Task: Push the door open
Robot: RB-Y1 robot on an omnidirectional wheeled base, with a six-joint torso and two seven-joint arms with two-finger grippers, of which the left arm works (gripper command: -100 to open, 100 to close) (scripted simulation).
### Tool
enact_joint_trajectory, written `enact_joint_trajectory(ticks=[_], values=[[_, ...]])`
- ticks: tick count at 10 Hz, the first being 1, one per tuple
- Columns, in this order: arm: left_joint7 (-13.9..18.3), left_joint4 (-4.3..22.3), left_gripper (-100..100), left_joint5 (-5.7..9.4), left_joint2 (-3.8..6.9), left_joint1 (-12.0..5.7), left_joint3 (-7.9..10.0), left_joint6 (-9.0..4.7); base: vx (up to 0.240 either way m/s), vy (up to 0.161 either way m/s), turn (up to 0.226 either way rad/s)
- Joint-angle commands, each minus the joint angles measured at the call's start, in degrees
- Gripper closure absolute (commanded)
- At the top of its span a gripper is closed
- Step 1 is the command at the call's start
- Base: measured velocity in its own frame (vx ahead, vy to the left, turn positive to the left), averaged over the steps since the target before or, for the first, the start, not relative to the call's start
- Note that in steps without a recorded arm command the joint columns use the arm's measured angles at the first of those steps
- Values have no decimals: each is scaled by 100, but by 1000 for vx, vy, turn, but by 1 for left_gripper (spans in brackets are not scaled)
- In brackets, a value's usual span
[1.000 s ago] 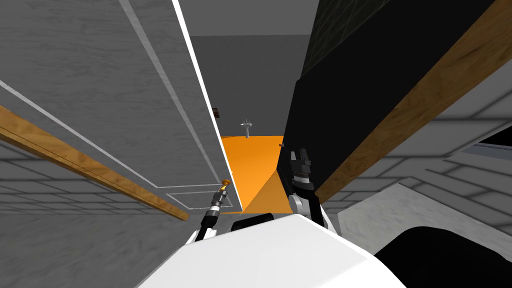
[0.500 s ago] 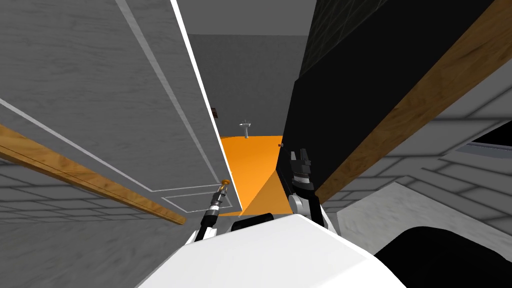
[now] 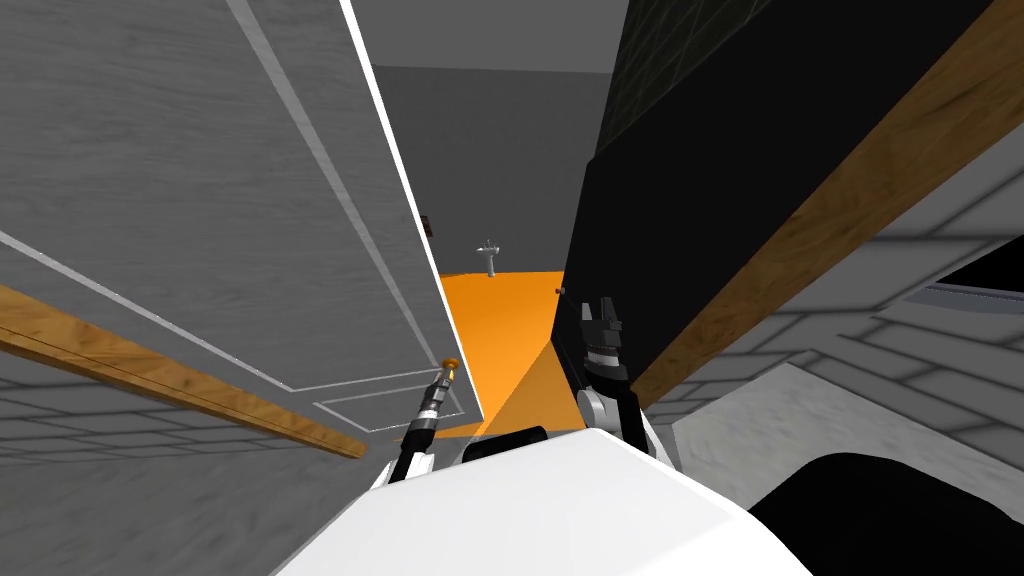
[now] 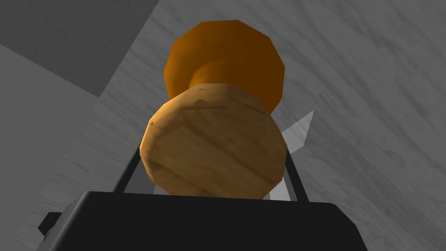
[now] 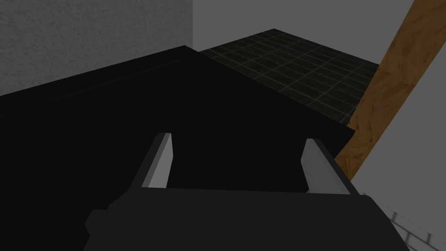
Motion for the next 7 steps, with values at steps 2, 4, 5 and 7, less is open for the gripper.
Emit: enact_joint_trajectory(ticks=[2,4,5,7], values=[[379,-36,100,140,7,-8,69,-17,49,9,-41],[612,-31,100,225,-7,-15,95,-26,31,1,-30],[844,-27,100,316,-23,-22,123,-35,31,2,-42],[1083,-22,100,409,-40,-29,151,-45,52,7,-39]])
